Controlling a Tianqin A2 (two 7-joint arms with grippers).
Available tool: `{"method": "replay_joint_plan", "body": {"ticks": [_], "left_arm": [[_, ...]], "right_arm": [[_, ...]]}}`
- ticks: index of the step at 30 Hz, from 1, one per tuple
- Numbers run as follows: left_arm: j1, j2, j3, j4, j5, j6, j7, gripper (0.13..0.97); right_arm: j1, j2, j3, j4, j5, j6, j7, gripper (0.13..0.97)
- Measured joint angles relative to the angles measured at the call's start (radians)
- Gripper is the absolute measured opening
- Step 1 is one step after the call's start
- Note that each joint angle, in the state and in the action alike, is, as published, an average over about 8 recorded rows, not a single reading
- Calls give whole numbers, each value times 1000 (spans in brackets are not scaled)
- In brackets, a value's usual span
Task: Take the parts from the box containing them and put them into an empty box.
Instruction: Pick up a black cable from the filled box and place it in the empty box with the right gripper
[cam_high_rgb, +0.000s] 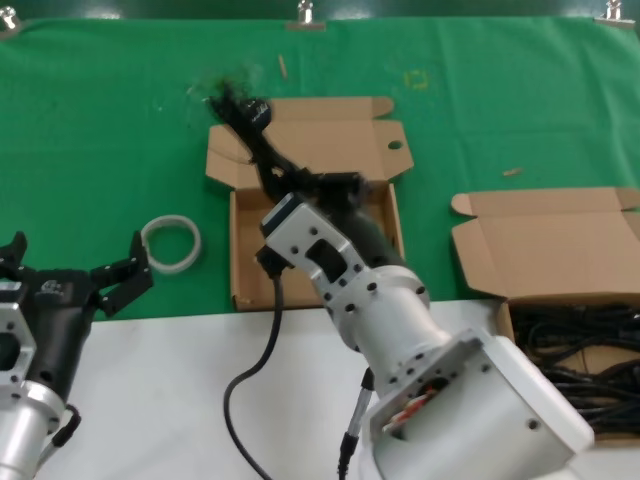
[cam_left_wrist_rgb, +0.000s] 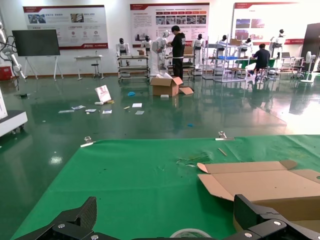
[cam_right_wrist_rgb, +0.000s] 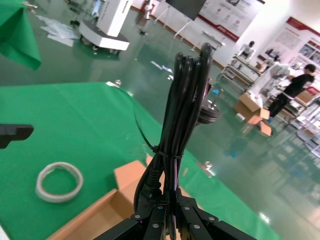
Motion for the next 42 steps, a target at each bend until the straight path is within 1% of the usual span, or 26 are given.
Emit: {"method": "replay_joint_plan", "body": {"ticks": [4,11,16,27,33,42], "left_arm": [[0,0,0,0,0,0,0,966],[0,0,0,0,0,0,0,966],[0,0,0,0,0,0,0,966],[0,0,0,0,0,0,0,966],[0,0,0,0,0,0,0,966],[0,0,0,0,0,0,0,966]], "right_arm": [[28,4,-29,-81,0,-41,51,148],[35,23,-21,-176,0,-71,75,148],[44,42,-22,-223,0,-95,105,148],[98,70,-84,-300,0,-154,209,148],[104,75,-87,-320,0,-153,215,148],[83,76,-52,-328,0,-133,180,148]]}}
